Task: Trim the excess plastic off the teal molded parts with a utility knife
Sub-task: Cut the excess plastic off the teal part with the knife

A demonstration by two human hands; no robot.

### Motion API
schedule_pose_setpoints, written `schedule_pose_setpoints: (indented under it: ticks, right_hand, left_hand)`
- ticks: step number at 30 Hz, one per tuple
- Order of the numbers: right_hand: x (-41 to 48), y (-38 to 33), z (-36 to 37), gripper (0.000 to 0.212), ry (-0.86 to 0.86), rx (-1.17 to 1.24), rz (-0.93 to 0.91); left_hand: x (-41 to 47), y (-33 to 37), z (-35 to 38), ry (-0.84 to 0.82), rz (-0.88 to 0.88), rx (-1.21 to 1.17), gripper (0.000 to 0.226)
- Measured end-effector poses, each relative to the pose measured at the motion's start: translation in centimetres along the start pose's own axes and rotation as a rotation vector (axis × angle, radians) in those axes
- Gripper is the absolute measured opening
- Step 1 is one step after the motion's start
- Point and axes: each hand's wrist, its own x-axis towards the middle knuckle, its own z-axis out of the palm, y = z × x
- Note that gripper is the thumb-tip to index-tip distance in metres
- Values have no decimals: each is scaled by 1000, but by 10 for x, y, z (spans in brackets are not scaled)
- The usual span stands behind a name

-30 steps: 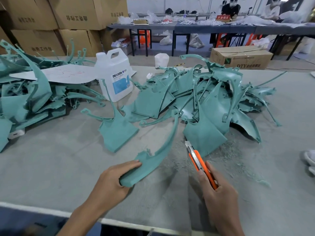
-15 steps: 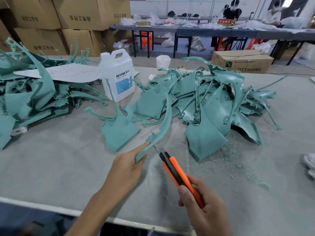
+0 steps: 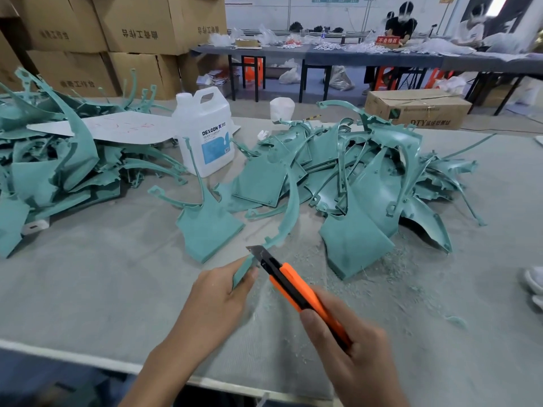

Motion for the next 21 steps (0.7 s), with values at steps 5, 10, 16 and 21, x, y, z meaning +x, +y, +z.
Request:
schedule_pose_setpoints:
  ticks: [5, 10, 16, 21]
  right_hand:
    - [26, 7, -20, 26, 55, -70, -19]
    - [57, 12, -44, 25, 70, -93, -48]
    - [101, 38, -74, 33, 25, -206, -24]
    - [116, 64, -67, 20, -16, -360, 62]
  left_hand:
    - [-13, 12, -21, -85, -60, -133, 44]
    - [-21, 25, -58, -281, -70, -398, 29]
    - [-31, 9, -90, -467, -59, -735, 42]
    - [-31, -11, -82, -348, -175, -929, 57]
